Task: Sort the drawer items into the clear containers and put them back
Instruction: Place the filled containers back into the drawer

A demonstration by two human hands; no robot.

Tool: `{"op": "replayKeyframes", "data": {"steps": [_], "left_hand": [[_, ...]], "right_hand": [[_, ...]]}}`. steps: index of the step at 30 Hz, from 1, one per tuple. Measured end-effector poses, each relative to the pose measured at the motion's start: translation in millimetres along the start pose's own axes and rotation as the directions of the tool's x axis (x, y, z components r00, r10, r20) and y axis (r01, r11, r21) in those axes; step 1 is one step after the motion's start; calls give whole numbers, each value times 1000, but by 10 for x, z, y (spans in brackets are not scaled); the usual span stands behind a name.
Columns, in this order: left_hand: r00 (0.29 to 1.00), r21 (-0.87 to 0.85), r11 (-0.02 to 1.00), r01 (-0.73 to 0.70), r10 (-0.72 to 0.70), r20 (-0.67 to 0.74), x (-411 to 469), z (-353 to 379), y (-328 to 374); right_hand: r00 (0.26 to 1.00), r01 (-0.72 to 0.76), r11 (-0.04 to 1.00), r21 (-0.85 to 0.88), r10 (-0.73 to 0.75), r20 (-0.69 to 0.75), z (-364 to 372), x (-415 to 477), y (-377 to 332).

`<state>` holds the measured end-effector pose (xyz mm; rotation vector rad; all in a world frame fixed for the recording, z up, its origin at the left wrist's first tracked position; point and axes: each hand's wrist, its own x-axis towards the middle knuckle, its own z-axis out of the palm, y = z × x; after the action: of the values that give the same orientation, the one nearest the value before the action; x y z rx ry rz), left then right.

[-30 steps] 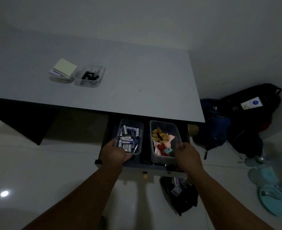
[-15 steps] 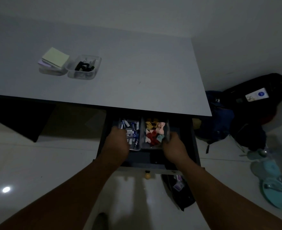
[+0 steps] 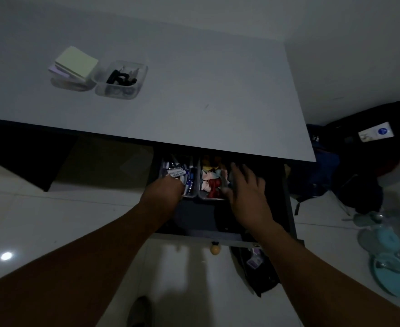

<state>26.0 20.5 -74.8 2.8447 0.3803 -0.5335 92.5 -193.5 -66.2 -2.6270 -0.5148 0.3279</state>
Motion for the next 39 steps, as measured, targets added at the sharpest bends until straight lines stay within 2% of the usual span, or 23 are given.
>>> {"op": "replayKeyframes", "data": {"steps": [1, 3, 5, 9, 19, 24, 26, 28, 30, 35, 39], "left_hand": [[1000, -9, 1000, 6, -6, -13, 22, 2, -13], [999, -30, 999, 12, -13, -39, 47, -4, -25], [998, -51, 999, 14, -17, -52, 71, -13, -22], [998, -100, 995, 14, -20, -64, 121, -7, -33], [993, -118, 993, 5, -19, -120, 154, 17, 3], [989, -173, 985, -19, -6, -147, 103, -49, 16], [980, -221, 973, -68, 24, -198, 2, -131, 21], [946, -282, 948, -147, 52, -319, -131, -203, -31], [901, -327, 925, -193, 35, -433, -311, -328, -130], [801, -353, 922, -162, -86, -592, -661, -1025, -498], [705, -426, 898, -114, -229, -671, -614, -1542, -983]], "right_hand": [[996, 93, 995, -39, -93, 2, -5, -20, -9], [983, 156, 988, 15, -157, 90, 23, -38, -15], [982, 114, 987, 112, -129, 136, 90, 7, 23], [987, 84, 970, 226, -112, 114, 154, 159, 67], [969, 45, 971, 234, -99, 226, 203, 370, 175], [972, 89, 976, 197, -129, 197, 106, 320, 124], [982, 153, 975, 159, -168, 86, 12, 229, 68], [981, 192, 967, 168, -182, -74, -115, 77, -29], [974, 193, 962, 193, -163, -159, -260, -74, -204], [966, 252, 902, 351, -212, -148, -605, -17, -884], [981, 195, 862, 467, -169, -97, -711, 363, -1578]]}}
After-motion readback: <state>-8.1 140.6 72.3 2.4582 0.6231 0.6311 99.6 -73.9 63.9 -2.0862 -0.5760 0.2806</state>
